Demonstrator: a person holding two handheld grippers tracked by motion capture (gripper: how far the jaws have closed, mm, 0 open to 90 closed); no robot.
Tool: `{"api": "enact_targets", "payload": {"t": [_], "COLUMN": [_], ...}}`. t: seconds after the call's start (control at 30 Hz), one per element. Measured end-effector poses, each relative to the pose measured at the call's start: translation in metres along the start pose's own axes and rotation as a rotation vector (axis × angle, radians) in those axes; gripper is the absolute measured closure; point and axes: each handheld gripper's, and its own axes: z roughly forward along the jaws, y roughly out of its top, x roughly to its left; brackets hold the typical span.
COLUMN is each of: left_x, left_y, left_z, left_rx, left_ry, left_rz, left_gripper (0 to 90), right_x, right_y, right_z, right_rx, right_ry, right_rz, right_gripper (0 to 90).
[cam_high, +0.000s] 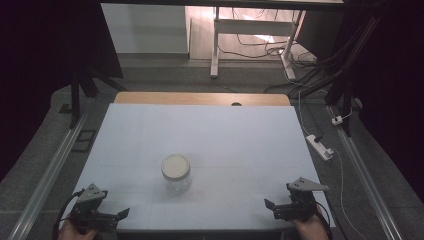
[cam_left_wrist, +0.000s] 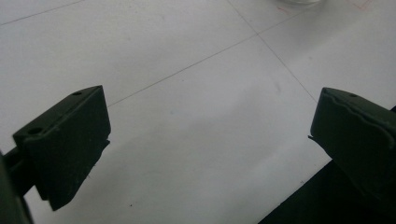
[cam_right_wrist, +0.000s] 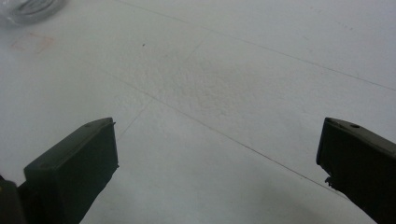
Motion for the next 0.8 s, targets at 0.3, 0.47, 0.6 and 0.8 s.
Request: {"api": "enact_targets", "payload": {"t": [0.3, 0.47, 0.6, 0.8], "left_x": [-0.0013, -0.0039, -0.0034, -0.0037], "left_y": [0.0004, 0.0012, 0.0011, 0.0013], "left_z": [0.0011, 0.0026, 0.0025, 0.0028], "left_rx": [0.014, 0.027, 0.027, 0.03], "left_ry": [-0.008, -0.009, -0.013, -0.01], "left_rz": [0.02, 0.045, 0.039, 0.043], "left_gripper": [0.0, 0.0, 0.0, 0.0], "right_x": [0.0007, 0.0011, 0.0019, 0.0048], "right_y": [0.0003, 0.0008, 0.0019, 0.003], "right_z": [0.0001, 0.0004, 0.0021, 0.0026], "right_rx": [-0.004, 0.002, 0.023, 0.022], "right_ry": [0.018, 0.011, 0.006, 0.017], "right_rz": [-0.012, -0.01, -0.013, 0.012], "right_gripper": [0.0, 0.0, 0.0, 0.0]}}
